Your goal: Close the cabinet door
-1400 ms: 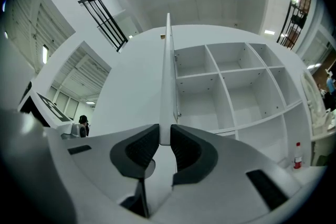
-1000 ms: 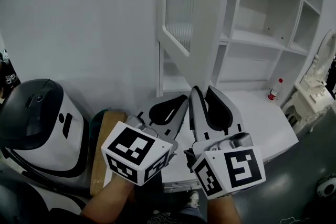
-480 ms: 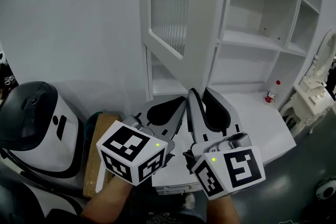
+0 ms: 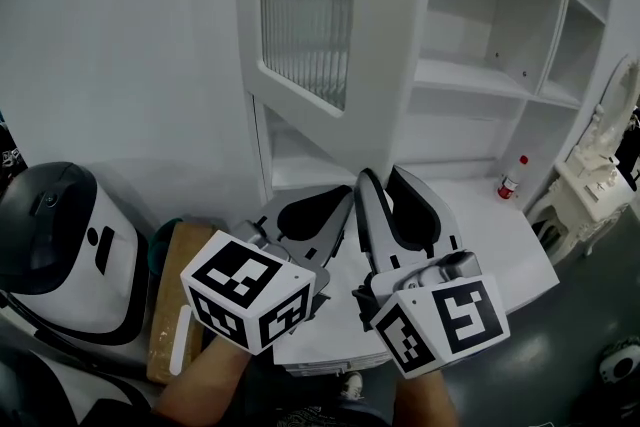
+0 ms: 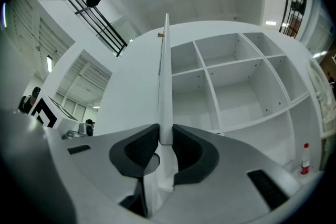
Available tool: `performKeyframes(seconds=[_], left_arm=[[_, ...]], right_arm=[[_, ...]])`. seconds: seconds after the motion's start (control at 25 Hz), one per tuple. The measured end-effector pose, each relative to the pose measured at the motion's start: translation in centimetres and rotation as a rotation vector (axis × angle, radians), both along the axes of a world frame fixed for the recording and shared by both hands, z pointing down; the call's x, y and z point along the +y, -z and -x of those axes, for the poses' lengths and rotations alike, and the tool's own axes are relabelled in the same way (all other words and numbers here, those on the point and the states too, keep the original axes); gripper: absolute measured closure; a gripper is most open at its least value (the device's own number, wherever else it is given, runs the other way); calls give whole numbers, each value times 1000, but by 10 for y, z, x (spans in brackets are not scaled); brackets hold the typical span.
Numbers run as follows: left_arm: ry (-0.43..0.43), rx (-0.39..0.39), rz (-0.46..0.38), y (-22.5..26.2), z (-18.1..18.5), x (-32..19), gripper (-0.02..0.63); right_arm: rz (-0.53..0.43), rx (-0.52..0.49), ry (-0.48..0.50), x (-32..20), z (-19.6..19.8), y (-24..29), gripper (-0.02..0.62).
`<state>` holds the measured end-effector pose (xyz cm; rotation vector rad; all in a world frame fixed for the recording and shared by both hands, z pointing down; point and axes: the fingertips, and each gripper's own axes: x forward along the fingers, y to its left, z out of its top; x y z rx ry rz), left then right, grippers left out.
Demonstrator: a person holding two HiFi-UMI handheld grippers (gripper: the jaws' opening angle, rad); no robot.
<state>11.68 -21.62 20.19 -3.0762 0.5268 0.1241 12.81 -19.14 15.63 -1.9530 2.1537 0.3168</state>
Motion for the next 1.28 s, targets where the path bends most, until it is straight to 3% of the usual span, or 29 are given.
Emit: performKeyframes(seconds=[0.56,1.28], left_arm=[[53,-12,-42,5,-50,-30,595],[86,-2,-78,2,-96,-66,595]], right_arm=[[4,-27,0,-28,-71,4,497],[-10,-40,96,-69,-114,-2,484]])
